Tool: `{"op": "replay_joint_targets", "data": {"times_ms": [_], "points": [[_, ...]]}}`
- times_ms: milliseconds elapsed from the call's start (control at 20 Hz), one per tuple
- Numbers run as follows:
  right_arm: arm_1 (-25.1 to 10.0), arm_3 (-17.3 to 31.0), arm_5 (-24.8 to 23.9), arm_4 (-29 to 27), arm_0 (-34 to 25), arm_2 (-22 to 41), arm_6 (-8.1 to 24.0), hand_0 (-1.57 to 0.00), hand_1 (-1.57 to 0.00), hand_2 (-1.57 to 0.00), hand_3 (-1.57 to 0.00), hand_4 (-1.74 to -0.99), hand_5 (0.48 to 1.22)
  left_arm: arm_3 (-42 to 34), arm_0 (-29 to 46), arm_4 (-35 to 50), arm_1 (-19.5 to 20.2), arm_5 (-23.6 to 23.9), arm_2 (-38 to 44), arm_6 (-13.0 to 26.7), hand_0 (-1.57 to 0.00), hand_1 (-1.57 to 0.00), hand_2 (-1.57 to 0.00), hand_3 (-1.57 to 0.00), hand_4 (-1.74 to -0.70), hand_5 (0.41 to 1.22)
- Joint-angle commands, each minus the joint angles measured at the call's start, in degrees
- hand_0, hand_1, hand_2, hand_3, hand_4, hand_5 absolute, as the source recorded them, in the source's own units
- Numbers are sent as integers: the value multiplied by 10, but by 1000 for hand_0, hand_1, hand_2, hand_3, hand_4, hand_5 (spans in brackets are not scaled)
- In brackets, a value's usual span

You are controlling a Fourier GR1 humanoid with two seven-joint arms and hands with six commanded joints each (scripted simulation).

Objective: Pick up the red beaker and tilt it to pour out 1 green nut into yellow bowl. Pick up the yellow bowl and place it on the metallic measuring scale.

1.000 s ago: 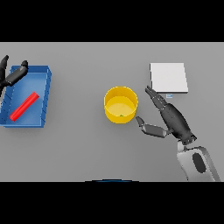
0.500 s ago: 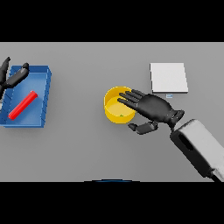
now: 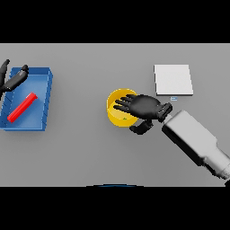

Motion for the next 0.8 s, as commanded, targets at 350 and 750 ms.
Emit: {"op": "replay_joint_targets", "data": {"times_ms": [350,750], "points": [[25,52,39,9,-37,27,2,1,1,1,1,-1297,753,0,2,4,2,-1,5,-7,1,1,1,1,-718,688],[29,55,49,7,-29,28,-4,-914,-869,-695,-456,-1512,1043,-3,4,5,4,-3,5,-11,1,1,1,1,-719,692]]}}
